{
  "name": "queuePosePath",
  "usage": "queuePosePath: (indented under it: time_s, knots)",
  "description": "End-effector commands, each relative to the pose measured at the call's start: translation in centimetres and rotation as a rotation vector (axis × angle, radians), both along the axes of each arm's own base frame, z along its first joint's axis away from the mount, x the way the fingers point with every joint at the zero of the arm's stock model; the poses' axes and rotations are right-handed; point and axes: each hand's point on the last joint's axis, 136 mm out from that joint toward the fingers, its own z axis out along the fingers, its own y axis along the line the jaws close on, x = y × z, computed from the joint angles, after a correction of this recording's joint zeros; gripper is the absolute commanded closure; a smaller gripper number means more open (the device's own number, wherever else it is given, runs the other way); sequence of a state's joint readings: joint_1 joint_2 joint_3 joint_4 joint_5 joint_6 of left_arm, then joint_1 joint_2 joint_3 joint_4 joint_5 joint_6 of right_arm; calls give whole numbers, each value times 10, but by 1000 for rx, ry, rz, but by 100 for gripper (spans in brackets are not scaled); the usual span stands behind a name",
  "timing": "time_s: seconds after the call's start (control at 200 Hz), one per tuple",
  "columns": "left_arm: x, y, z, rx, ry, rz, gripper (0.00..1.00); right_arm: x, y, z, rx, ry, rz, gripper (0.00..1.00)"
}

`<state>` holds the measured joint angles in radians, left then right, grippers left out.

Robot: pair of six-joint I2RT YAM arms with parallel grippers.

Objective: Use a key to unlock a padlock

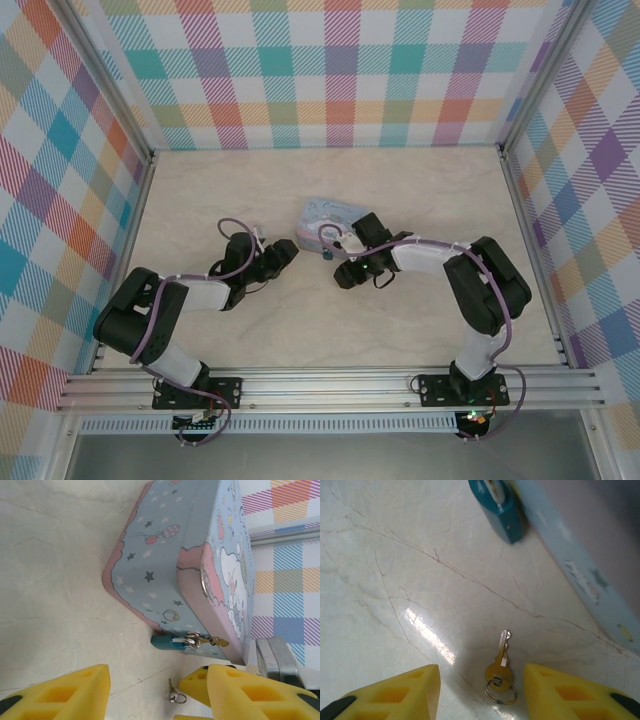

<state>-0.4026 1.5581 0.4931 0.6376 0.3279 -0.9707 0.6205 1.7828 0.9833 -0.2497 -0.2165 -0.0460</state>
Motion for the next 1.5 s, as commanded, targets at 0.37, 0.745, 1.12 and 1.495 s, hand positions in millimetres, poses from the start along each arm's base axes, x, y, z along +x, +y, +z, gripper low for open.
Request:
queuePosePath:
  time_s: [0.37, 0.745, 1.12, 1.495]
  knots:
    - [-6, 13, -6, 28, 7, 15, 46, -12, -5, -14, -67, 23, 18, 76]
    - [-8, 15, 7, 22, -19, 13, 46, -11, -3, 9, 12, 24, -52, 100]
    - [-18, -9, 82, -86, -213, -74, 35, 2, 6, 106, 447, 64, -175, 100]
    - [-21, -63, 114, -219, -152, -165, 38, 8, 8, 153, 382, -293, -89, 100]
